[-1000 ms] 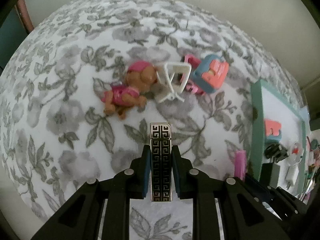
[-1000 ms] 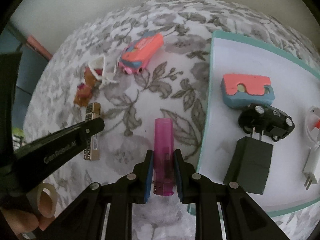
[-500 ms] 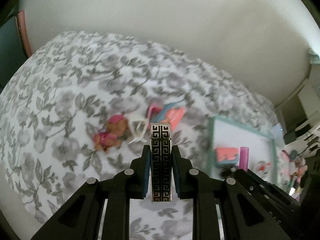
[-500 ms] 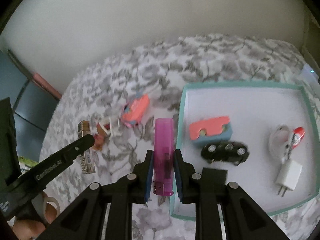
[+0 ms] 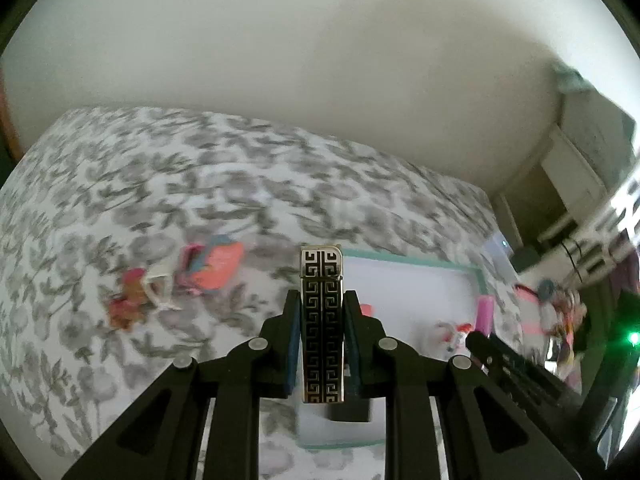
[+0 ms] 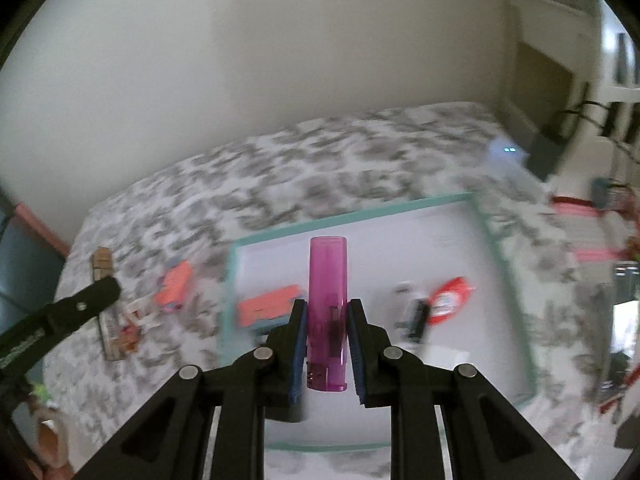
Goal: Organize rigid objects
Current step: 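Lift the silver bar and pink lighter and carry both over the tray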
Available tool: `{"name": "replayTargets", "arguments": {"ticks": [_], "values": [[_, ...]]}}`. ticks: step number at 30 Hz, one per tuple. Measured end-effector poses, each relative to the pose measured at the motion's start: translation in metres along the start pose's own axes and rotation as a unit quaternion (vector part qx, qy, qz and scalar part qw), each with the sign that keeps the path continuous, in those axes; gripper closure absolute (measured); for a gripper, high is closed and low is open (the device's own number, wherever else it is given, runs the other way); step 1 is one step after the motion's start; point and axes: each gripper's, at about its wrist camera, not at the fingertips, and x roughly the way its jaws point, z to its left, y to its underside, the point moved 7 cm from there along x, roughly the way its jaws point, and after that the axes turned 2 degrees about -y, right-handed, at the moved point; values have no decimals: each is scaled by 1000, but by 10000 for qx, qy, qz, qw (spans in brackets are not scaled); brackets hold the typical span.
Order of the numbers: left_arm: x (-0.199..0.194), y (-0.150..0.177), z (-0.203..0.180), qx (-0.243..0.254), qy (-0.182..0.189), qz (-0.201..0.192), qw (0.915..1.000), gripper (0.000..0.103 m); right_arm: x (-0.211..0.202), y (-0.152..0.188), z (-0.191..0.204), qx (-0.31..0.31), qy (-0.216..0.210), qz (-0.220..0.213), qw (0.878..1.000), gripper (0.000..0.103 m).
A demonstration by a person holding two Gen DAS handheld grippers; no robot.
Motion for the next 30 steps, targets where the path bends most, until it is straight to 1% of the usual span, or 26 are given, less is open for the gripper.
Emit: {"name": "replayTargets", "arguments": {"ticks": [2, 4, 6, 10, 15, 20, 25, 30], "values": [[7, 7, -22, 251, 87, 67, 9996, 82, -3, -2, -20, 82, 319, -11, 9995, 82], [15, 16, -35, 381, 199, 162, 9989, 82, -4, -1, -37, 210, 486, 3, 9986, 82], [29, 30, -47, 429, 369, 346, 9978, 82, -1, 0, -52, 384, 561, 42, 9977, 82], [52, 49, -58, 524, 364, 670, 9957, 82, 9, 6, -79, 610, 927, 203, 9936, 82], [62, 65, -74, 803, 328, 816, 9929, 82, 28, 21, -102, 827, 1211, 569, 9875, 82], [72, 79, -81, 985, 263, 1004, 9897, 82, 38, 33, -111, 881, 1328, 790, 9841, 82], [80, 90, -83, 1134, 178, 1145, 9868, 82, 40, 35, -108, 847, 1322, 829, 9841, 82], [83, 93, -84, 1174, 151, 1184, 9859, 82, 45, 36, -109, 831, 1339, 899, 9834, 82]]}}
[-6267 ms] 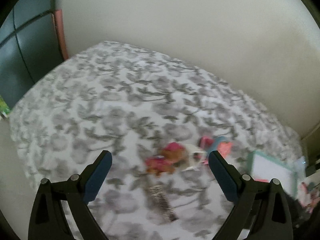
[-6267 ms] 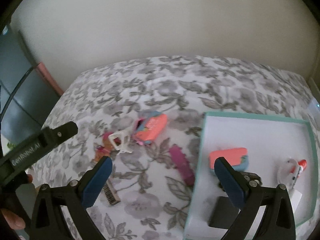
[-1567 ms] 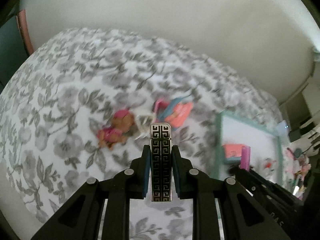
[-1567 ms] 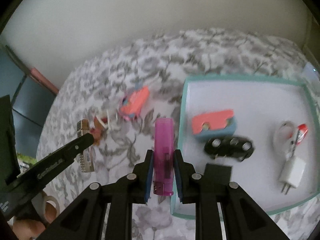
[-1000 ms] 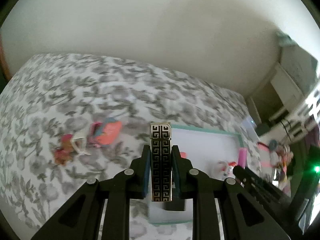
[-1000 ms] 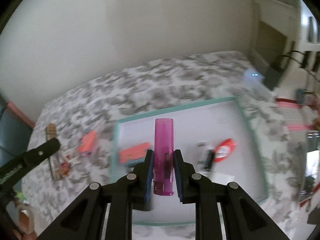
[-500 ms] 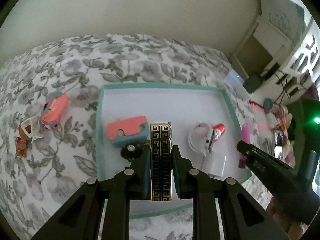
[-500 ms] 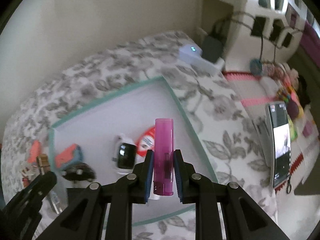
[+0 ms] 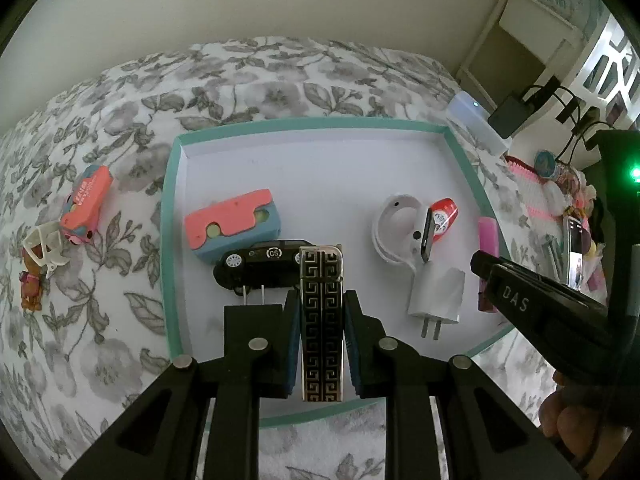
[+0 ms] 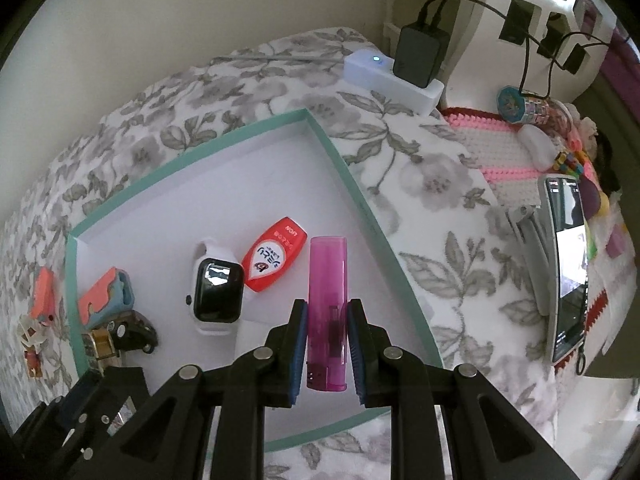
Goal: Organize rigid objects
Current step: 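Lift the silver bar and pink lighter and carry both over the tray, then lower and release the silver bar and pink lighter into the tray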
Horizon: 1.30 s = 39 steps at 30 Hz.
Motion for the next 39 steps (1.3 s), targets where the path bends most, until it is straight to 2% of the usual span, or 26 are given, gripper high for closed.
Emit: {"name": "replayTargets", "arguments": {"ticks": [12, 19, 23, 24, 26, 30, 33, 39], "values": [[5, 1, -1, 29, -38, 107, 9999, 82, 15, 6, -1, -52, 111, 225, 9997, 81], [-12, -6, 2, -28, 15, -120, 9999, 80, -5, -3, -1, -68, 127, -62, 9999, 79], [-24, -13, 13, -163, -11, -307, 9994, 79, -20, -7, 8, -186, 98, -272, 9994, 70], [-26, -15, 16, -200, -20, -341, 9992, 77, -24, -8, 10, -224, 74, -323, 9992, 69], [-30, -17, 26, -327, -73, -401, 9986, 63, -29, -9, 18, -317, 28, -393, 9987, 65], [-33, -21, 53, -647, -290, -441, 9965, 59, -32, -5, 37, -522, -96, -395, 9978, 57], [-34, -22, 80, -944, -582, -447, 9928, 48, -34, -1, 55, -730, -194, -431, 9962, 44], [-41, -19, 130, -1522, -812, -513, 9837, 37, -46, 10, 102, -1236, -545, -617, 9889, 32]]}}
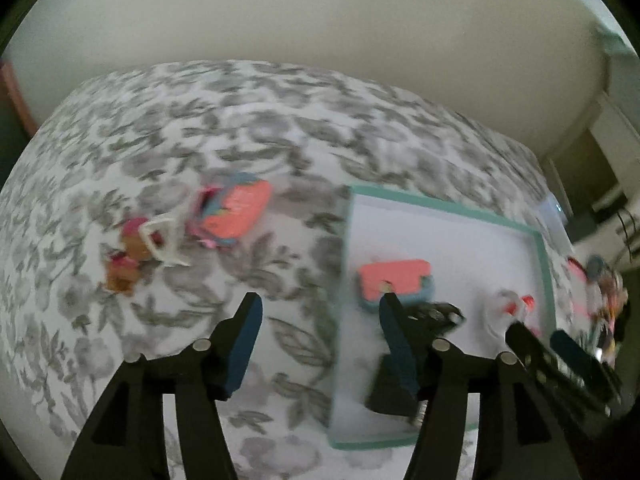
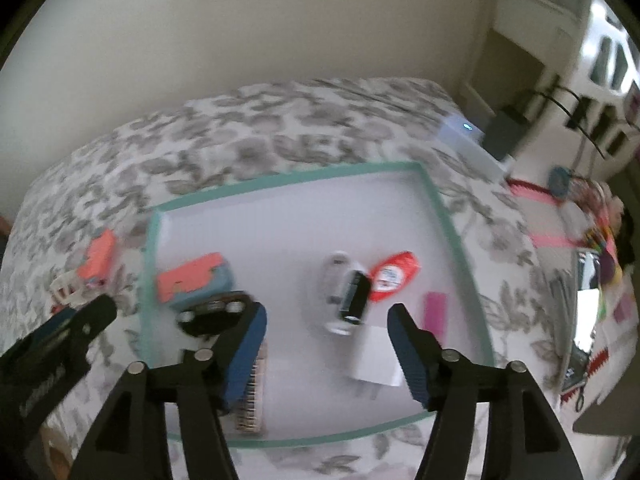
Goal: Organize rigid objects
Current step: 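Lower and release the silver bar and pink lighter into the tray, then move both open tools back over the remaining items on the bedspread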
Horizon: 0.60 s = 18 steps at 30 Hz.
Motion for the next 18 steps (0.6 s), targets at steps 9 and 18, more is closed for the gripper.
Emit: {"name": "replayTargets", "arguments": {"ticks": [9, 18], "values": [[-4, -12, 75, -567, -552, -128, 9968, 27, -2, 10, 70, -640, -518, -25, 9966, 22], [-7, -15, 148, -1223, -855, -159, 9887, 18, 0, 19, 114, -1122, -651, -47, 9915, 6]]}}
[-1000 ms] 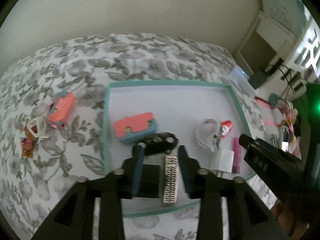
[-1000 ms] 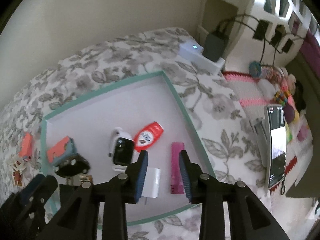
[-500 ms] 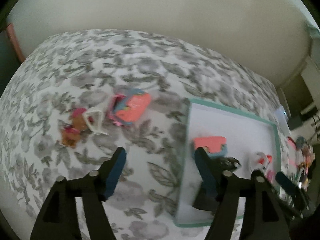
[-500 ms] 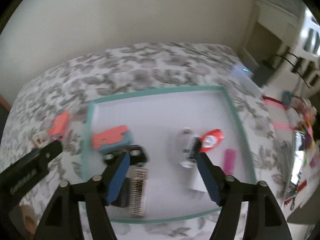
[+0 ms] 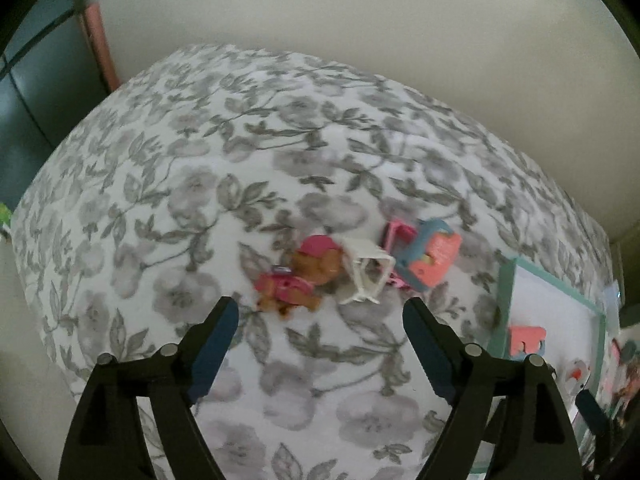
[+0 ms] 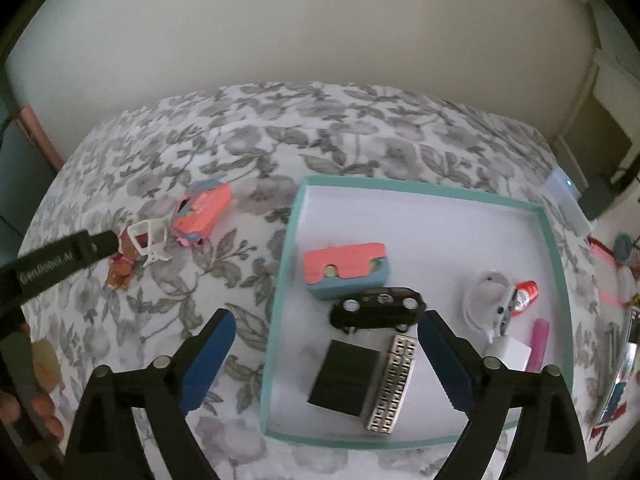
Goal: Organize rigid objects
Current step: 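Move both open tools back over the remaining items on the bedspread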
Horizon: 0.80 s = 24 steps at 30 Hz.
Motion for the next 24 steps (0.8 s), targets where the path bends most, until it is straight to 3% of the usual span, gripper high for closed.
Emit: {"name": "replayTargets", "arguments": {"ticks": [6, 14, 20, 24], "values": [[6, -7, 30, -265, -99, 25, 9996, 14, 7, -3, 21, -195, -78, 8, 9998, 2], [9, -23, 72, -658, -252, -241, 9972, 6, 22, -7, 48, -334, -290, 68, 9990, 0], [12, -32, 89, -963, -98, -397, 9945, 6, 31, -13, 67, -476, -404, -97, 9980, 0], [21, -33, 90, -1020, 70, -235, 9945, 6, 34, -21, 78, -452, -584, -216, 9970, 0]]}}
